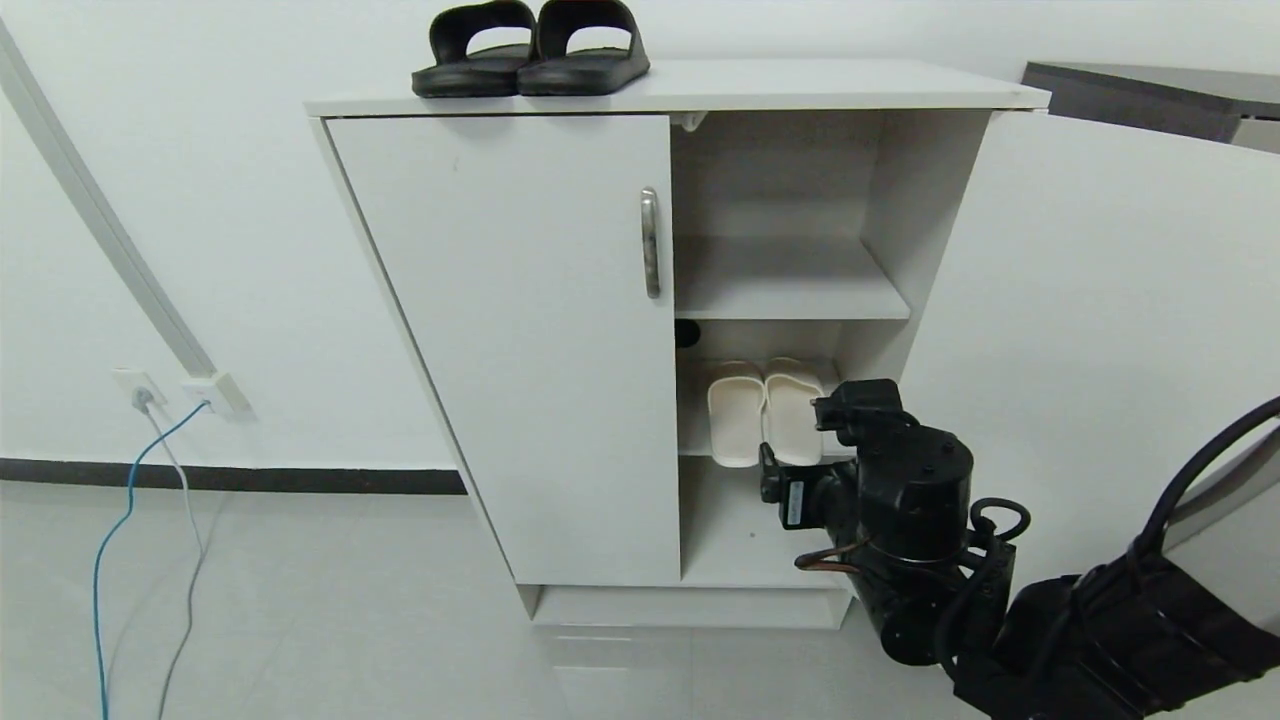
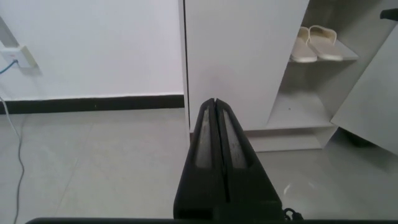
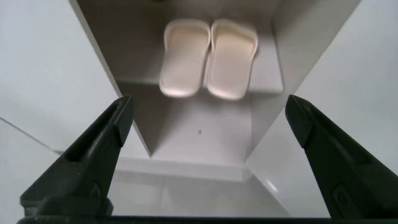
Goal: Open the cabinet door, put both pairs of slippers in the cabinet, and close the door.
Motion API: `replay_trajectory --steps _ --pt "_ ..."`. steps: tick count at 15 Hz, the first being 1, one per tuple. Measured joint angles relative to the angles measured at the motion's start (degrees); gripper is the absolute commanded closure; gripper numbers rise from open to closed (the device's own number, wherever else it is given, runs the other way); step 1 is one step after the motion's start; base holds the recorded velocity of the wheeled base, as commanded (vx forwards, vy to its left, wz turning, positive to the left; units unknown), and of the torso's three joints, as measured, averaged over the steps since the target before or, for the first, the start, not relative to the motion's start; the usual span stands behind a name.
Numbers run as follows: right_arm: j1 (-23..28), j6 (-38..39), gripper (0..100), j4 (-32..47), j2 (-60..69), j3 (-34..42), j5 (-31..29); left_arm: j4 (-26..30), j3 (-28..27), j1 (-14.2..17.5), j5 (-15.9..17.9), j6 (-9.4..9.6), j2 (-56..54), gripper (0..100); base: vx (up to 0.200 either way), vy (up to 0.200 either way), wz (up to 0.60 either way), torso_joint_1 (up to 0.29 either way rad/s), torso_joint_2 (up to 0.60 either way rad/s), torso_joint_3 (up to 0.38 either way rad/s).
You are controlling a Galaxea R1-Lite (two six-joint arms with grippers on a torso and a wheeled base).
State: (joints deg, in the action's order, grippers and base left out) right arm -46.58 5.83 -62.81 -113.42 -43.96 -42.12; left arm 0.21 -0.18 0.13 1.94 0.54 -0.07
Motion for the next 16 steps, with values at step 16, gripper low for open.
replay_trajectory --steps 16 --pt "-0.7 -3.8 0 -5.6 0.0 3.8 0.1 0.0 0.0 0.0 0.0 -0.1 0.0 100 0.0 0.1 0.0 0.003 0.0 0.028"
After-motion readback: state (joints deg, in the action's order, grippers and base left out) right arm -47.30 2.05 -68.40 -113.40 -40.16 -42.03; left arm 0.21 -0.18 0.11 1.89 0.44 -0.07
